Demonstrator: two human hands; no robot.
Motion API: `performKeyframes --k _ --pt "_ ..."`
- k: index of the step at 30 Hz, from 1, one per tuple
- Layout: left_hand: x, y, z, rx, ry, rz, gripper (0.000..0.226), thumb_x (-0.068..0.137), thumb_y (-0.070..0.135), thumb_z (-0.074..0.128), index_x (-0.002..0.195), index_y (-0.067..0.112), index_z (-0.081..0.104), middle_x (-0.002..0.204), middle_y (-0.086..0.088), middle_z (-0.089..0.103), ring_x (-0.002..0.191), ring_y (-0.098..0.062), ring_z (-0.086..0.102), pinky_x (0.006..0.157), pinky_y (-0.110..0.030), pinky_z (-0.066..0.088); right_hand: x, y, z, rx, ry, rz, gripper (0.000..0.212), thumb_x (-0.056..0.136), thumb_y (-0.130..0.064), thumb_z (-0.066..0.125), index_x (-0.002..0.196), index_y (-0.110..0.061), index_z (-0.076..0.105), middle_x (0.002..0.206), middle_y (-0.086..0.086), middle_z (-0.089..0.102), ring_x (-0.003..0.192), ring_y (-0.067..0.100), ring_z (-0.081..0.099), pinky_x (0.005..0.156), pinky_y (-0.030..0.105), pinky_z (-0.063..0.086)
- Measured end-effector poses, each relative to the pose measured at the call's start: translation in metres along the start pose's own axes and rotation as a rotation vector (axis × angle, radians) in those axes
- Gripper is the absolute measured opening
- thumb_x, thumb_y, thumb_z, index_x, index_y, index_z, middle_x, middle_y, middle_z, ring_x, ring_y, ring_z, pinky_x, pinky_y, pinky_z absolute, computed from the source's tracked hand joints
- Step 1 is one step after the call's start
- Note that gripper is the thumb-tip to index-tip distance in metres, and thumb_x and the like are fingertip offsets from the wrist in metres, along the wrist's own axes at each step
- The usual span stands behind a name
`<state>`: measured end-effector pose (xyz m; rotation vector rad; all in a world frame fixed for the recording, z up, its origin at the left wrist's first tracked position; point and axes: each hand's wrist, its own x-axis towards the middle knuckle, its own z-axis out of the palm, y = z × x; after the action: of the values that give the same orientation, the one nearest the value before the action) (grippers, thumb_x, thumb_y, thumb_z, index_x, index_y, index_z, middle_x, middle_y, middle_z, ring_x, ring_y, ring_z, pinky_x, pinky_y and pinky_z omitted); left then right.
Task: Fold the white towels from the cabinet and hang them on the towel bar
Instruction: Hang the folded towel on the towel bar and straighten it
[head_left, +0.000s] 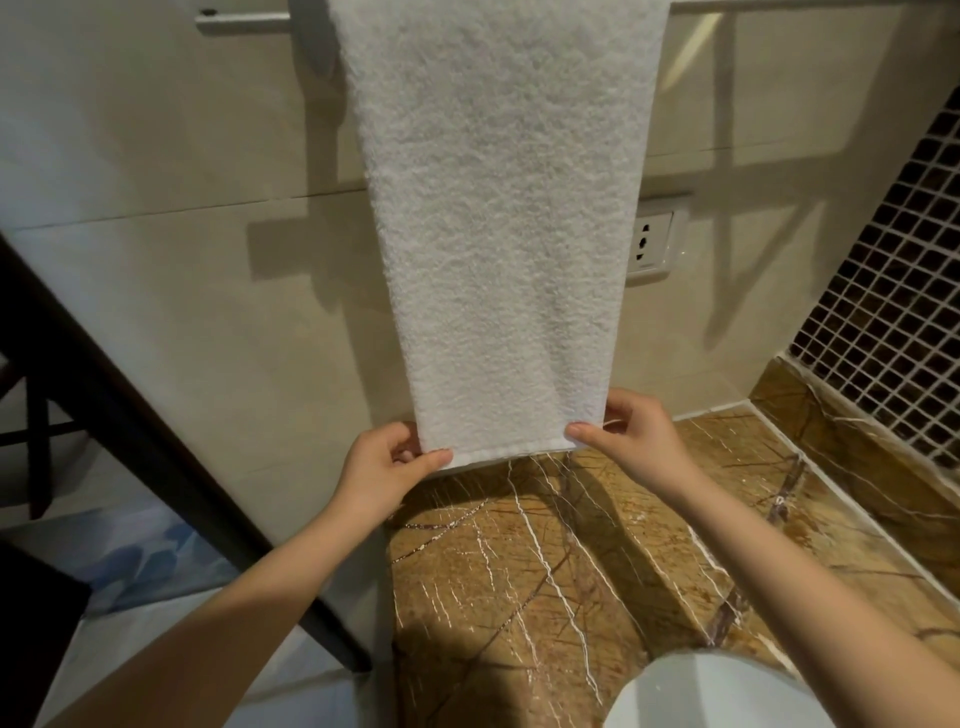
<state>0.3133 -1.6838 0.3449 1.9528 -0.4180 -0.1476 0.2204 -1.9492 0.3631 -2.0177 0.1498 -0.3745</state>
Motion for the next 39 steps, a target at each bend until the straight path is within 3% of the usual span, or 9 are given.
performKeyframes --k 4,9,15,20,25,28,32,36,39 --pt "0.0 0.005 -0.001 0.029 -0.004 0.004 0.027 0.074 0.019 0.078 0.091 0.001 0.069 0.089 -0.024 0.069 0.074 -0.038 0.063 0.073 -0.048 0.054 -0.001 0.004 0.003 0.032 0.026 0.002 0.018 0.079 -0.021 0.075 0.095 -0.028 0.069 0.092 -0.012 0.072 0.08 0.001 0.067 0.071 0.021 0.055" --pt "0.002 0.012 -0.003 0.091 -0.014 -0.016 0.023 0.075 0.022 0.077 0.086 0.005 0.068 0.084 -0.021 0.069 0.079 -0.037 0.064 0.073 -0.047 0.054 -0.002 0.003 0.008 0.108 0.063 0.073 0.017 0.077 -0.028 0.075 0.093 -0.028 0.069 0.09 -0.012 0.074 0.082 0.004 0.068 0.073 0.024 0.056" --pt "-0.002 0.019 -0.001 0.044 -0.108 -0.035 0.017 0.078 0.019 0.075 0.089 0.027 0.065 0.088 0.007 0.071 0.086 -0.02 0.069 0.075 -0.031 0.056 -0.026 -0.001 0.07 0.64 0.142 0.478 0.054 0.058 -0.035 0.078 0.106 -0.014 0.064 0.104 0.002 0.071 0.094 0.019 0.068 0.081 0.028 0.055" --pt "-0.002 0.024 -0.003 0.123 -0.16 -0.014 0.025 0.075 0.016 0.079 0.096 0.005 0.069 0.091 -0.009 0.072 0.083 -0.025 0.067 0.078 -0.042 0.053 -0.035 -0.022 0.142 1.037 -0.028 0.54 0.043 0.073 -0.027 0.074 0.112 -0.011 0.064 0.109 0.004 0.072 0.102 0.018 0.068 0.09 0.035 0.054" --pt "-0.006 0.04 -0.03 0.424 -0.2 0.046 0.019 0.071 0.02 0.078 0.085 0.023 0.065 0.079 0.003 0.067 0.071 -0.016 0.062 0.073 -0.036 0.054 -0.027 -0.041 0.156 1.179 -0.03 0.496 0.045 0.071 -0.021 0.073 0.112 -0.006 0.062 0.101 0.005 0.074 0.093 0.016 0.071 0.078 0.025 0.055" --pt "-0.01 0.068 -0.064 0.524 -0.079 0.231 0.022 0.077 0.015 0.068 0.086 0.034 0.062 0.082 0.012 0.066 0.072 -0.008 0.06 0.075 -0.036 0.054 -0.02 -0.045 0.151 1.131 -0.025 0.551 0.042 0.066 -0.019 0.076 0.1 -0.001 0.058 0.084 0.005 0.075 0.079 0.015 0.071 0.073 0.024 0.055" --pt "-0.015 0.137 -0.106 0.571 0.12 0.692 0.023 0.083 0.015 0.057 0.101 0.023 0.068 0.092 0.008 0.067 0.081 -0.005 0.059 0.076 -0.029 0.05 -0.017 -0.046 0.146 1.04 -0.045 0.587 0.046 0.064 -0.022 0.079 0.096 0.001 0.055 0.078 0.004 0.074 0.074 0.014 0.068 0.077 0.025 0.056" --pt "-0.011 0.21 -0.126 0.722 0.257 1.105 0.021 0.086 0.01 0.055 0.104 0.008 0.066 0.1 -0.009 0.067 0.097 -0.021 0.058 0.084 -0.03 0.042 -0.017 -0.045 0.146 0.994 -0.031 0.605 0.047 0.064 -0.026 0.079 0.097 0.0 0.058 0.079 0.003 0.073 0.072 0.013 0.067 0.069 0.022 0.055" --pt "-0.002 0.249 -0.127 0.802 0.33 1.246 0.02 0.089 0.007 0.056 0.107 0.003 0.064 0.103 -0.016 0.064 0.099 -0.032 0.058 0.084 -0.039 0.045 -0.017 -0.044 0.147 0.939 -0.027 0.594 0.048 0.063 -0.031 0.078 0.096 -0.001 0.06 0.077 0.003 0.074 0.074 0.014 0.066 0.072 0.025 0.054"
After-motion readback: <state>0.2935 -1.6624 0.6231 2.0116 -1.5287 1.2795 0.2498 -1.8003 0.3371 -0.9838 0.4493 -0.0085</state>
